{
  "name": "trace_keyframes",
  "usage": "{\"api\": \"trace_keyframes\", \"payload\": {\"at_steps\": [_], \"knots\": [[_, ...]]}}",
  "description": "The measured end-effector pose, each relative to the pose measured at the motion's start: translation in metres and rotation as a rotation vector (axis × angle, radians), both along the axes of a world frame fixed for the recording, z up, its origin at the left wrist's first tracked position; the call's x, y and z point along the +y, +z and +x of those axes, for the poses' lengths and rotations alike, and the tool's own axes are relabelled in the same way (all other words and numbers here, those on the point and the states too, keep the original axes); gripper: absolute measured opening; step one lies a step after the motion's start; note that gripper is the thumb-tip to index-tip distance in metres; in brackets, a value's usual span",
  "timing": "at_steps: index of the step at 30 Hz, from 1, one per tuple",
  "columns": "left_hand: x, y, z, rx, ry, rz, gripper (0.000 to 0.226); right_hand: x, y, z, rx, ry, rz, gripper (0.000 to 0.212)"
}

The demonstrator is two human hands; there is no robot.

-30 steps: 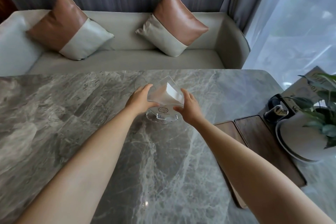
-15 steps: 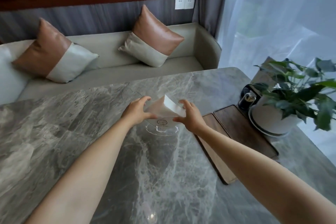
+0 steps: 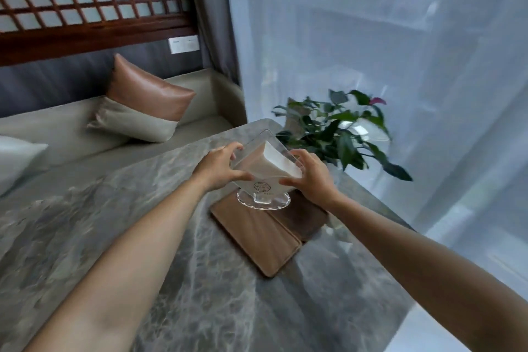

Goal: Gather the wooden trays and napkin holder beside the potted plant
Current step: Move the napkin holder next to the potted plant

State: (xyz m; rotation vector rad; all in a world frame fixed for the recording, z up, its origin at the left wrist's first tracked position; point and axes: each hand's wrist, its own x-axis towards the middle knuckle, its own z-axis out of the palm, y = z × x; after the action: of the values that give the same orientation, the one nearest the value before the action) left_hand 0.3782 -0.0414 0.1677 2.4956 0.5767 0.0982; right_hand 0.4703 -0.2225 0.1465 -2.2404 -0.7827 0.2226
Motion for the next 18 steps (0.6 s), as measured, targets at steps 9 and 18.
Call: {"api": "trace_keyframes", "payload": {"at_steps": [9, 18], "knots": [[-0.134, -0.012, 0.102, 0.076, -0.304, 0.060, 0.073, -0.153, -0.015, 0.051, 0.066, -0.264, 0.004, 0.067], [-0.229, -0.043, 0.161, 0.184, -0.479, 0.016, 0.077, -0.244, -0.050, 0.073, 0.163, -0.475, -0.005, 0.066]]}}
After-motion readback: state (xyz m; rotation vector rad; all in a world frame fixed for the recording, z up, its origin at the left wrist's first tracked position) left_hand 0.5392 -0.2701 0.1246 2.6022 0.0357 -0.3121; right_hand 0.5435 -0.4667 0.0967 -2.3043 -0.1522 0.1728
